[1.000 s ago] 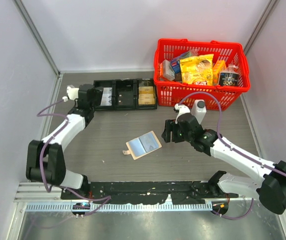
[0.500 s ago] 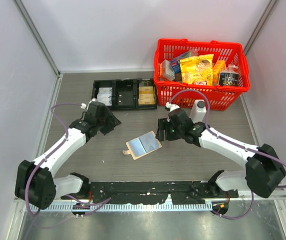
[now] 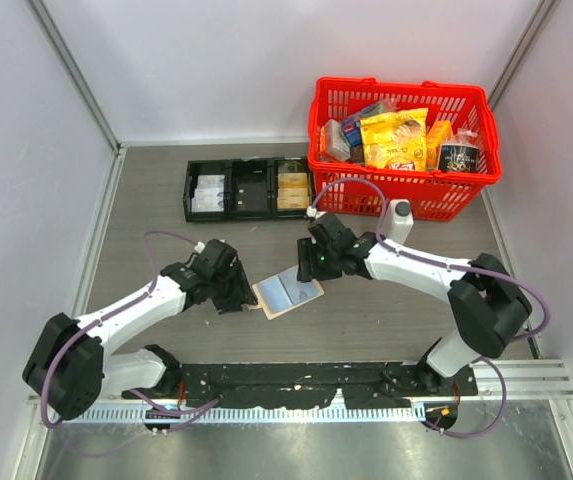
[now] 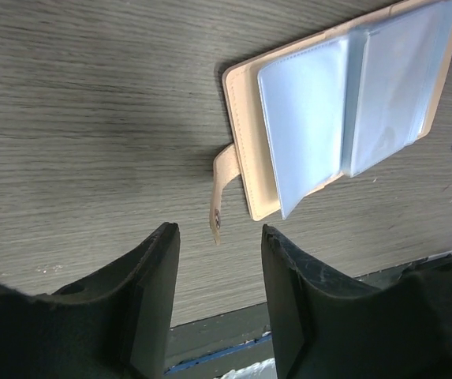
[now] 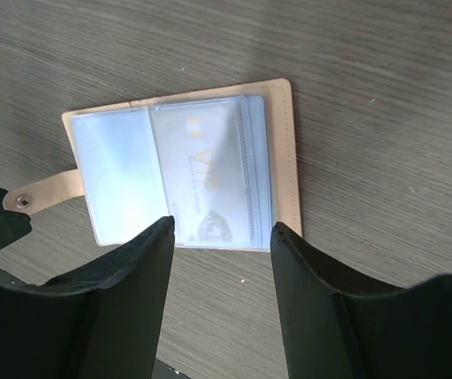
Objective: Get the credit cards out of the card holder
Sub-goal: Remove the credit card from the card holder.
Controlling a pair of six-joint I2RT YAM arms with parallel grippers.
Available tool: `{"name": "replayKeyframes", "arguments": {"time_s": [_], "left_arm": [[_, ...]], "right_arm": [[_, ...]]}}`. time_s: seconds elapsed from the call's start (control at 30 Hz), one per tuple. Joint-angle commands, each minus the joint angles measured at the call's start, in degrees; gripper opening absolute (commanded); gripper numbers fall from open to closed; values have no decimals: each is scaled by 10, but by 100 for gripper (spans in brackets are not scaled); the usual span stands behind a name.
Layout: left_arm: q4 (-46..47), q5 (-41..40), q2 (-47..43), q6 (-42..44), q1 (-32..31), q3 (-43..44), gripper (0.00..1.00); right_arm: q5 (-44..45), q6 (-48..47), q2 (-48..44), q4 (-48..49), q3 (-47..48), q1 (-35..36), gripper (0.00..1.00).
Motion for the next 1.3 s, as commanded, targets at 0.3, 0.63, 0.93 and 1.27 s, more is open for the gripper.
{"name": "replayKeyframes", "arguments": {"time_s": [0.3,0.63,0.93,1.27], "left_arm": [[99,62,46,-8,-6,-33,30],[151,76,89,-20,-8,-61,5],[186,92,118,-27,-22,-62,0],[190,93,122,-30,-27,-63,0]], "right_arm": [[47,13,91,-38,64,42,53],[37,12,121,-45,80,64,46],[5,14,90,-42,89,65,30],[-21,18,56,-25,88,66,21]]}}
